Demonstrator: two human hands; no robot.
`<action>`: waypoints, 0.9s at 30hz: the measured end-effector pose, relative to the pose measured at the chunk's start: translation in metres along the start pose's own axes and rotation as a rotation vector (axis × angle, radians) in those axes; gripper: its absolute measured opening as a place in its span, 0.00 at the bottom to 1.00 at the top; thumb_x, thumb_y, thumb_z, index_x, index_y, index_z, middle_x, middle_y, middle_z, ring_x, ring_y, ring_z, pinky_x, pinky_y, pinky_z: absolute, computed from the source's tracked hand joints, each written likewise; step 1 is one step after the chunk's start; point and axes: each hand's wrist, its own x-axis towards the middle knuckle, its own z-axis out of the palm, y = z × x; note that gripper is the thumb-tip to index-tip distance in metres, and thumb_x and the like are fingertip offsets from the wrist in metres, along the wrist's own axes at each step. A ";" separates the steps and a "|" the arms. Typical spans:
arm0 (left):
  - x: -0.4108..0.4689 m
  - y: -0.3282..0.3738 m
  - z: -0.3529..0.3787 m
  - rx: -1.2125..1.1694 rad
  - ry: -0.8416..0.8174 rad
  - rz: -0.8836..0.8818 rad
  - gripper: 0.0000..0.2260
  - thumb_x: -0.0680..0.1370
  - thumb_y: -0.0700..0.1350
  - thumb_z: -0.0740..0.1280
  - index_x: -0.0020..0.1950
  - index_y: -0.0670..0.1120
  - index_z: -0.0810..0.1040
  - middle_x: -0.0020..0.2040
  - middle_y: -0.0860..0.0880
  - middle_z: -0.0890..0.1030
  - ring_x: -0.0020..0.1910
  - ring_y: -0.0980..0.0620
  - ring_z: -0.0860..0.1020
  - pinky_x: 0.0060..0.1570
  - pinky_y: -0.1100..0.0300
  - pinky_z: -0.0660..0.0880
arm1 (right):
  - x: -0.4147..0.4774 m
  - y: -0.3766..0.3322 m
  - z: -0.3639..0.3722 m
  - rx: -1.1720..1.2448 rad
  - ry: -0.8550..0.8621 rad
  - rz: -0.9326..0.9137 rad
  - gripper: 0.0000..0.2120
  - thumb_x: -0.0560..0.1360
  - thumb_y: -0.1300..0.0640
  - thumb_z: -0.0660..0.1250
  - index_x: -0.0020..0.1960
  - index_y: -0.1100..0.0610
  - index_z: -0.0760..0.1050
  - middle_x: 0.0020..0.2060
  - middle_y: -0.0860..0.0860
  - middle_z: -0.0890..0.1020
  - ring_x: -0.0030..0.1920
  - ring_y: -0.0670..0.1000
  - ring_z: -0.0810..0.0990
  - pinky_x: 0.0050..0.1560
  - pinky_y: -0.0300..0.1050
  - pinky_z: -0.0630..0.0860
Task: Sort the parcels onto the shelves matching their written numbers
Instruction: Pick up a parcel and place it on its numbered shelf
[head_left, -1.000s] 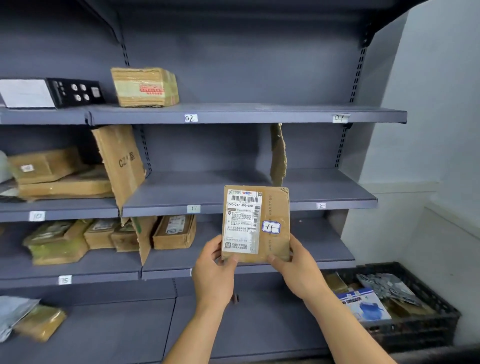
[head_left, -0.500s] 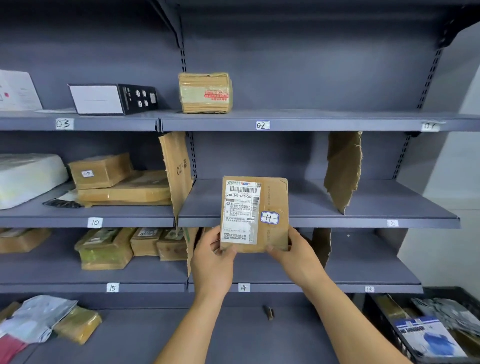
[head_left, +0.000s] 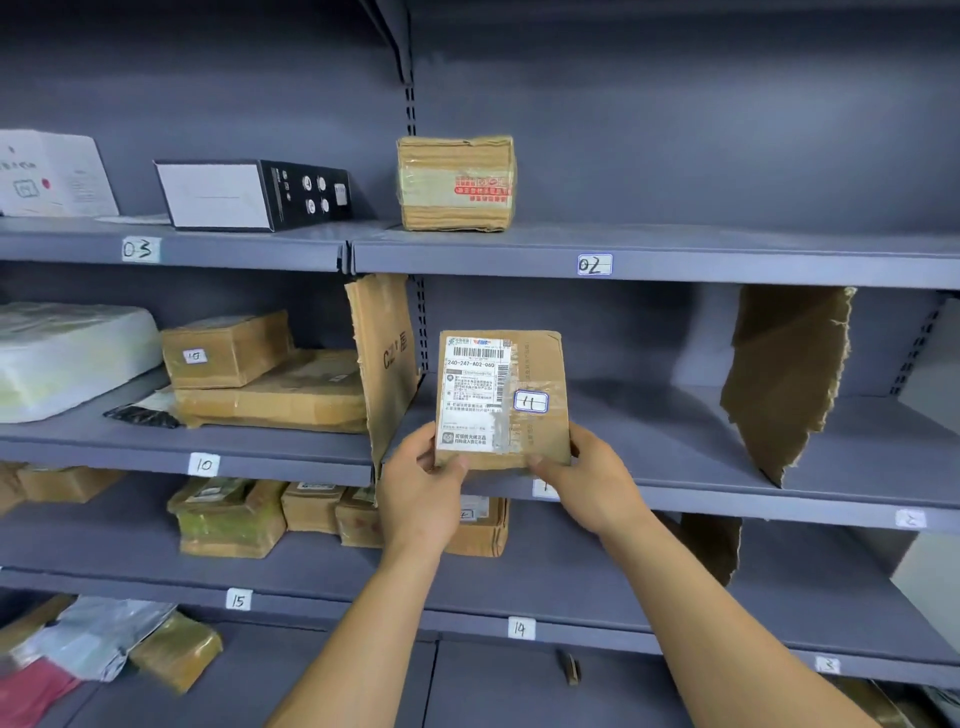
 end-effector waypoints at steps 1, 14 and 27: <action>0.007 -0.001 0.004 0.009 0.008 -0.002 0.18 0.76 0.36 0.71 0.56 0.59 0.80 0.47 0.66 0.83 0.47 0.73 0.78 0.48 0.69 0.73 | 0.010 0.002 0.001 0.001 -0.005 0.002 0.14 0.78 0.52 0.70 0.63 0.47 0.76 0.54 0.41 0.82 0.55 0.46 0.80 0.52 0.43 0.75; 0.076 -0.028 0.046 0.087 0.181 -0.075 0.10 0.79 0.41 0.70 0.58 0.52 0.79 0.48 0.62 0.82 0.44 0.76 0.77 0.42 0.78 0.70 | 0.100 0.029 0.016 -0.087 -0.023 0.031 0.06 0.80 0.51 0.65 0.52 0.52 0.78 0.44 0.43 0.81 0.49 0.51 0.79 0.46 0.44 0.73; 0.126 -0.049 0.053 0.257 0.269 -0.119 0.09 0.78 0.49 0.70 0.57 0.50 0.82 0.46 0.56 0.82 0.49 0.55 0.81 0.51 0.60 0.75 | 0.148 0.036 0.048 -0.195 -0.012 0.085 0.12 0.81 0.46 0.64 0.54 0.54 0.79 0.46 0.47 0.82 0.48 0.52 0.79 0.45 0.45 0.75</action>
